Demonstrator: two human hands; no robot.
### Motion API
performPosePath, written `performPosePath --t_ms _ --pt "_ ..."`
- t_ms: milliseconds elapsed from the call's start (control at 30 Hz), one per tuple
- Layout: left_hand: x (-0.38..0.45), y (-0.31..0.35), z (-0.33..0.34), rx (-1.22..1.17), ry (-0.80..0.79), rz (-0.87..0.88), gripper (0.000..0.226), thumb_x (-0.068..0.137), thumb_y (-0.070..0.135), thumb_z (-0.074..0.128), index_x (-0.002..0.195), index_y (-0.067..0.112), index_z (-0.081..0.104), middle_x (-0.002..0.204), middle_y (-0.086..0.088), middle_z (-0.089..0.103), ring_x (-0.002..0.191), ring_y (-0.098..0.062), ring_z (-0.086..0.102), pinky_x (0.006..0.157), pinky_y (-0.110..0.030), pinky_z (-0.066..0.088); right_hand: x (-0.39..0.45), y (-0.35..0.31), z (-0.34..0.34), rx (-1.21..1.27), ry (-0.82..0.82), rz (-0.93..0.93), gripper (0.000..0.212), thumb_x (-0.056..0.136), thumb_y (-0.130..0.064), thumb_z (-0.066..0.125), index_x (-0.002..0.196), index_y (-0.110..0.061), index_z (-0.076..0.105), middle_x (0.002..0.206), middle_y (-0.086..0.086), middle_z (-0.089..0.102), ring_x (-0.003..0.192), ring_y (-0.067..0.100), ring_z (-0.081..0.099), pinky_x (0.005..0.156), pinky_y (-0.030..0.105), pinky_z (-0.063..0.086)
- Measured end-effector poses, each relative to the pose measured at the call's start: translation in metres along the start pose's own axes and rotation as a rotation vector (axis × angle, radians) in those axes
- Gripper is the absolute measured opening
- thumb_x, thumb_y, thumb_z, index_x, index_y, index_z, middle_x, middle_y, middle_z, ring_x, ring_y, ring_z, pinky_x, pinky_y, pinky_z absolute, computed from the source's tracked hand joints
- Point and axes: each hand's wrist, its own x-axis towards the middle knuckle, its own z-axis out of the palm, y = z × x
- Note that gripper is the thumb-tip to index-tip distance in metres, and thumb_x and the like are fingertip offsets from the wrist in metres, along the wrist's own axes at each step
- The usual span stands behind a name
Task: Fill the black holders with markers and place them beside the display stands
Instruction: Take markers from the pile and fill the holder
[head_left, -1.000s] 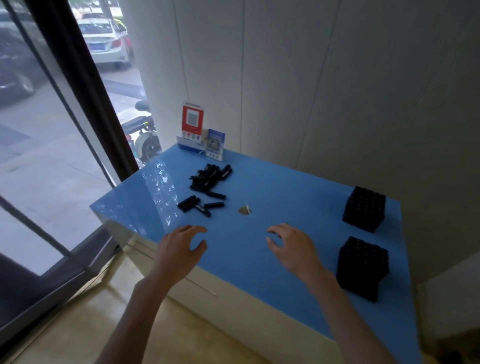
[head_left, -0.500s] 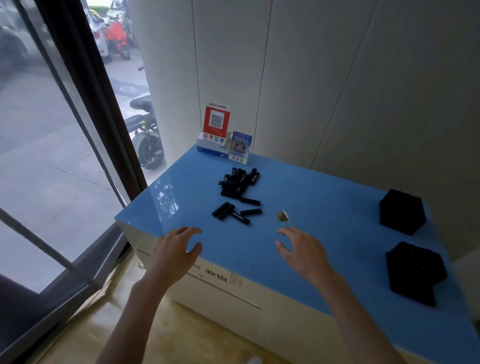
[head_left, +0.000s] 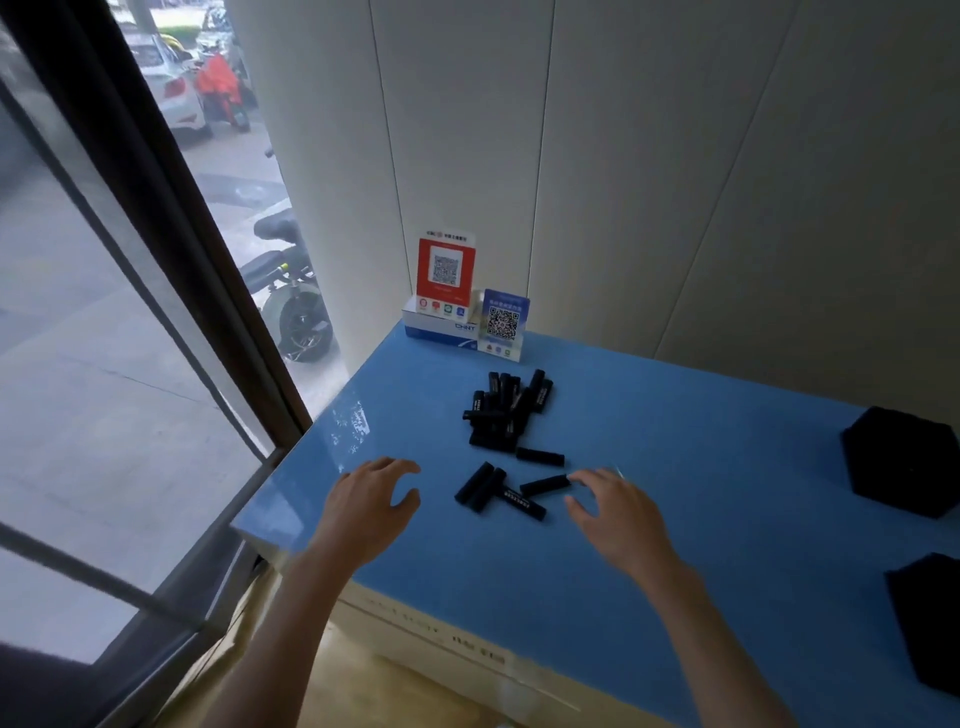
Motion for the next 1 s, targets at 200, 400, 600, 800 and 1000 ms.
performPosePath --t_ms 200,400,600,800,1000 --pt "0.038 -0.009 0.024 -0.010 -0.127 -0.002 0.034 0.095 0.038 0.057 0.128 0.032 0.061 0.129 0.010 0.063 0.114 -0.016 0.062 0.097 -0.037 0.048 0.027 0.000 0.015 0.008 -0.018 0.045 0.036 0.097 -0.045 0.051 0.128 -0.028 0.059 0.123 -0.011 0.063 0.106 0.013 0.061 0.095 0.033 0.048" --pt "0.065 -0.006 0.059 -0.009 -0.307 -0.034 0.045 0.092 0.053 0.054 0.133 0.034 0.054 0.129 0.010 0.060 0.113 -0.018 0.060 0.089 -0.034 0.048 0.037 0.000 0.021 0.004 -0.048 0.118 0.034 0.096 -0.044 0.053 0.125 -0.029 0.060 0.116 -0.013 0.065 0.100 0.007 0.060 0.081 0.021 0.042" --pt "0.093 0.010 0.085 0.089 -0.412 0.002 0.074 0.084 0.075 0.049 0.134 0.022 0.044 0.127 0.003 0.052 0.118 -0.021 0.054 0.090 -0.034 0.045 0.032 0.000 0.029 0.030 -0.075 0.230 0.032 0.095 -0.041 0.056 0.124 -0.028 0.060 0.114 -0.012 0.064 0.099 0.008 0.061 0.081 0.029 0.053" --pt "0.115 0.020 0.106 0.162 -0.507 0.111 0.052 0.092 0.053 0.055 0.121 0.012 0.042 0.123 -0.005 0.052 0.114 -0.025 0.055 0.085 -0.035 0.048 0.025 0.005 0.031 0.017 -0.074 0.340 0.032 0.095 -0.041 0.056 0.124 -0.027 0.059 0.112 -0.013 0.063 0.095 0.007 0.061 0.079 0.028 0.053" --pt "0.136 0.023 0.107 0.221 -0.537 0.210 0.025 0.092 0.026 0.050 0.113 0.014 0.049 0.115 -0.007 0.062 0.104 -0.028 0.062 0.072 -0.033 0.045 0.018 0.015 0.030 0.007 -0.061 0.406 0.032 0.096 -0.040 0.055 0.124 -0.026 0.059 0.112 -0.013 0.063 0.095 0.007 0.060 0.076 0.023 0.049"
